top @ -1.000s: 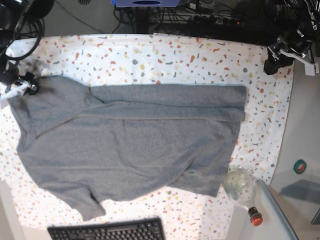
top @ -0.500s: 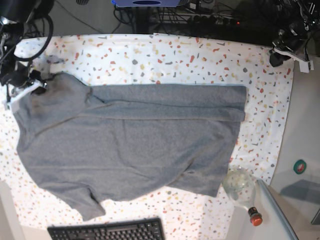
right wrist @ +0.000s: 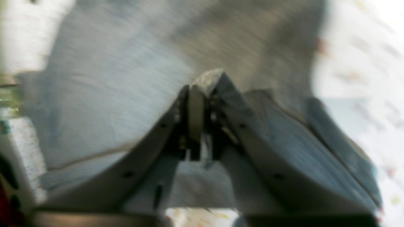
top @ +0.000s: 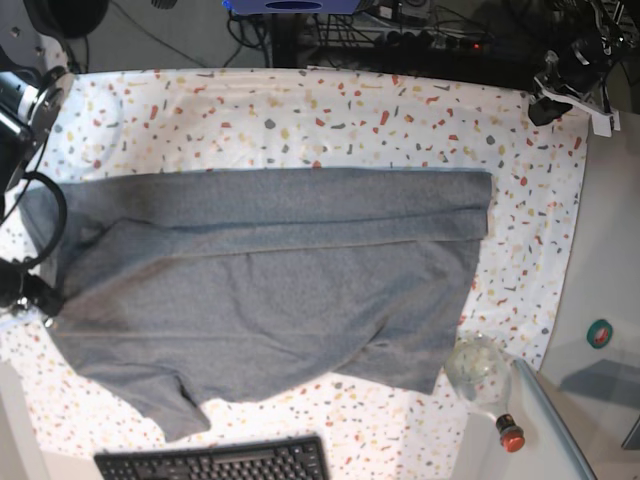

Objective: Layout the t-shirt on the table in an organized manner, then fold the t-shirt properly
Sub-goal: 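Open both grippers and move them to the folded edge ends, then grasp the folded edge ends with both grippers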

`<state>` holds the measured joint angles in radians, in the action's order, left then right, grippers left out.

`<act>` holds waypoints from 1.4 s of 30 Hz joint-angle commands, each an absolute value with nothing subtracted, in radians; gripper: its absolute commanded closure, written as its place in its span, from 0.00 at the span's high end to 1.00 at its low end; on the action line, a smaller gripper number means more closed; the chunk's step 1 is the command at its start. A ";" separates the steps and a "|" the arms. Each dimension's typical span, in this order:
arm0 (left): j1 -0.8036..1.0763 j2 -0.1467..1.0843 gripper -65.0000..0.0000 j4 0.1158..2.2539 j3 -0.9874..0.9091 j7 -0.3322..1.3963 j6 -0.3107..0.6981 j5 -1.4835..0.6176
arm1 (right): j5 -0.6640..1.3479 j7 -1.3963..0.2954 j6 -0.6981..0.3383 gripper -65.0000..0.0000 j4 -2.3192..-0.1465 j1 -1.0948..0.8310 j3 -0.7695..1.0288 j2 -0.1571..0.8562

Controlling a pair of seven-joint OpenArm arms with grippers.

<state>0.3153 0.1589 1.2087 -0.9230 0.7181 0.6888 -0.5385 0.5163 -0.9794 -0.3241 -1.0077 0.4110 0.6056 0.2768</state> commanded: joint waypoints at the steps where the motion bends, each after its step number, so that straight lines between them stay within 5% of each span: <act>1: 0.312 0.173 0.27 1.216 -0.918 0.704 0.698 -0.553 | 0.532 -0.967 -0.332 0.42 -1.026 0.433 0.610 0.311; 3: 0.311 0.173 0.27 1.213 -0.872 0.700 0.698 -0.553 | 0.533 -0.969 -0.341 0.64 -1.073 0.415 0.610 0.309; 4: 0.311 0.174 0.27 1.213 -0.849 0.700 0.698 -0.553 | 0.533 -0.969 -0.358 0.67 -1.109 0.390 0.613 0.308; 17: 0.200 0.130 0.28 1.191 -0.723 0.699 0.651 -0.558 | 0.533 -0.958 -0.410 0.62 -1.567 -0.077 0.727 0.182; 28: 0.114 0.110 0.29 1.112 -0.696 0.699 0.644 -0.556 | 0.535 -0.855 -0.410 0.61 -1.457 -0.143 0.779 0.174; 33: 0.114 0.107 0.29 1.109 -0.690 0.699 0.644 -0.556 | 0.533 -0.794 -0.412 0.62 -1.285 -0.094 0.941 0.136; 38: 0.120 0.108 0.27 1.107 -0.696 0.699 0.644 -0.556 | 0.530 -0.788 -0.515 0.61 -1.194 -0.036 0.957 0.139; 42: 0.145 0.111 0.27 1.119 -0.699 0.702 0.644 -0.556 | 0.527 -0.745 -0.495 0.61 -1.110 0.018 0.958 0.139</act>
